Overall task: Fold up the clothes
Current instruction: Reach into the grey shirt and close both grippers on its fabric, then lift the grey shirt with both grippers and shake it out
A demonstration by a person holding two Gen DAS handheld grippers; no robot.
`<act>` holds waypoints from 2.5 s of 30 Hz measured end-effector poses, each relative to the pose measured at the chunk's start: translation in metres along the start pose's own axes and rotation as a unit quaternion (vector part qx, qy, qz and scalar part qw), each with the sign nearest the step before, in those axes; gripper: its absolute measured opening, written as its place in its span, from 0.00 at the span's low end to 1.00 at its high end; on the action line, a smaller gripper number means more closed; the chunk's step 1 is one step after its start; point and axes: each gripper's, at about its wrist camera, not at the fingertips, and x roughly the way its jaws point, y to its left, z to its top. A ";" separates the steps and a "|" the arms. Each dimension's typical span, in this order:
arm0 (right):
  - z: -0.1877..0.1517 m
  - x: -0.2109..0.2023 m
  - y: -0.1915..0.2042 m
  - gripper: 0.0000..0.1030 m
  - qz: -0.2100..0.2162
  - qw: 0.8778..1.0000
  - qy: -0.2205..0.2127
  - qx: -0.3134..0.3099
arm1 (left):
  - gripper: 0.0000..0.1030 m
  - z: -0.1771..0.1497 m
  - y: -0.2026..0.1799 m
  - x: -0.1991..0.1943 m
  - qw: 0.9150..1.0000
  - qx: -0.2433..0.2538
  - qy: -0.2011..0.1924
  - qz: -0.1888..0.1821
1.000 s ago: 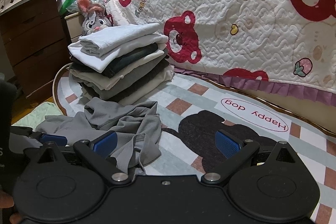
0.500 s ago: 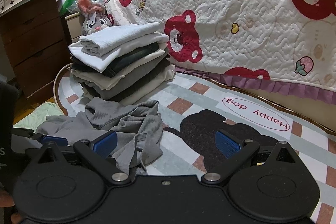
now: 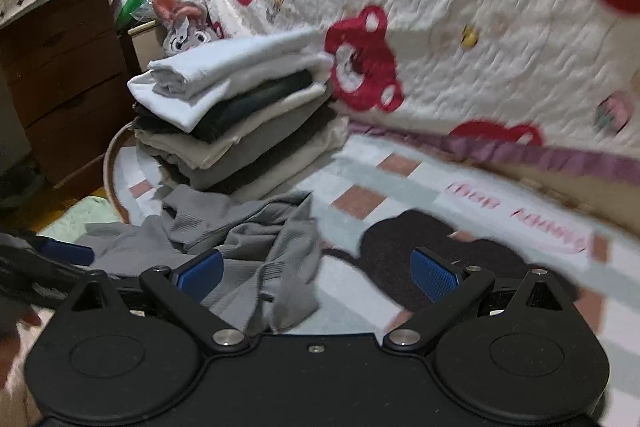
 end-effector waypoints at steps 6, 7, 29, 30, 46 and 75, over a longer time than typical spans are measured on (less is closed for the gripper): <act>-0.002 0.039 0.011 0.98 0.038 0.997 0.021 -0.059 | 1.00 -0.002 0.073 0.028 0.996 0.033 0.026 0.072; -0.003 0.044 0.015 0.98 0.044 0.996 0.027 -0.074 | 1.00 -0.004 0.084 0.029 0.997 0.030 0.025 0.068; -0.063 0.147 0.105 0.98 0.058 0.921 0.090 -0.374 | 0.86 -0.102 0.175 0.021 0.998 0.048 0.039 -0.008; -0.063 0.153 0.106 0.98 0.051 0.922 0.091 -0.373 | 0.88 -0.103 0.178 0.027 0.998 0.043 0.036 -0.006; -0.026 0.212 0.054 0.19 0.023 0.996 0.089 -0.014 | 0.10 -0.042 0.174 0.052 0.999 -0.016 -0.031 0.021; 0.010 -0.192 -0.066 0.15 -0.195 0.950 -0.236 0.057 | 0.08 0.076 -0.077 -0.119 0.921 0.141 -0.304 -0.197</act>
